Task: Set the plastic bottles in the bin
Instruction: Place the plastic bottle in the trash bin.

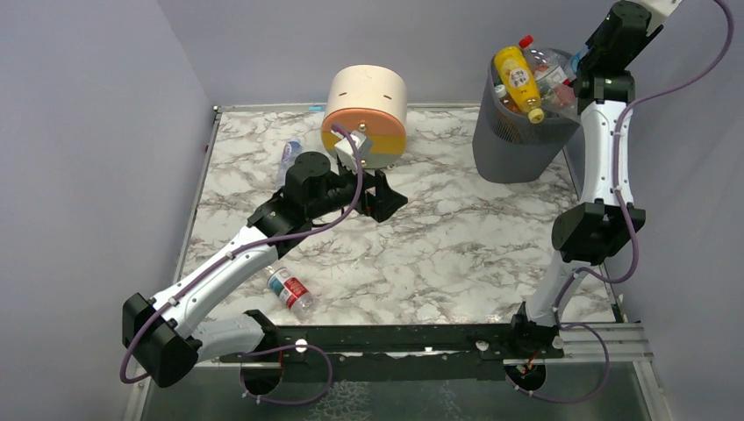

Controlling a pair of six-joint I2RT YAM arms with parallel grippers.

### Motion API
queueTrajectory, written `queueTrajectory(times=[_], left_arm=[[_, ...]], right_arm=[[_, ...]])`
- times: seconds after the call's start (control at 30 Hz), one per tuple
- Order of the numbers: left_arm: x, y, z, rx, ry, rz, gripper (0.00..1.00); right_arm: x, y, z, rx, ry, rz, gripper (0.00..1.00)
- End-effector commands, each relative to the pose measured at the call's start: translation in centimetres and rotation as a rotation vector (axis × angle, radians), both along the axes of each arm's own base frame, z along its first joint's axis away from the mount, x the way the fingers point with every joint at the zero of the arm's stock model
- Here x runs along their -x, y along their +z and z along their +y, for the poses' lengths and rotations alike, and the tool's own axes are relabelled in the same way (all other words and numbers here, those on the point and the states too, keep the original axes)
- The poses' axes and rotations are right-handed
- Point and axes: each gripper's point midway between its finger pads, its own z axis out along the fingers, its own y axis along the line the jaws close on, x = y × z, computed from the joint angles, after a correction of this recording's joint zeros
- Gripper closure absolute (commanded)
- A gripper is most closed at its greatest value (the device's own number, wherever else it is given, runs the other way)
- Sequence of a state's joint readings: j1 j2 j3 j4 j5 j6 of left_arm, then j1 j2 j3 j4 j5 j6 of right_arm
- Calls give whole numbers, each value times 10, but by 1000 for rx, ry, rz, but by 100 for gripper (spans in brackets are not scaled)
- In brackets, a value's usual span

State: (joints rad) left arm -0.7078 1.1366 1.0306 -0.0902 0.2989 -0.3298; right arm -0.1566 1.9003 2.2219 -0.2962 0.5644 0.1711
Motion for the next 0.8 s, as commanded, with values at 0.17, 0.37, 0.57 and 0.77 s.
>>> queueTrajectory(times=[0.17,0.37,0.57,0.77], left_arm=[[-2,7,-4,28,-19,-21,1],[-1,7,-4,31,-18,-23,1],[-2,6,-5,29,-21,-19,1],[-1,8,-4,31,-18,-19,1]], right_arm=[[-27,-54,32,-13,83,161,65],[-31,-77,39,-30,109,205,61],[-31,-93,43,-55,125,243,50],[-23,-62,53,-47,183,187,27]])
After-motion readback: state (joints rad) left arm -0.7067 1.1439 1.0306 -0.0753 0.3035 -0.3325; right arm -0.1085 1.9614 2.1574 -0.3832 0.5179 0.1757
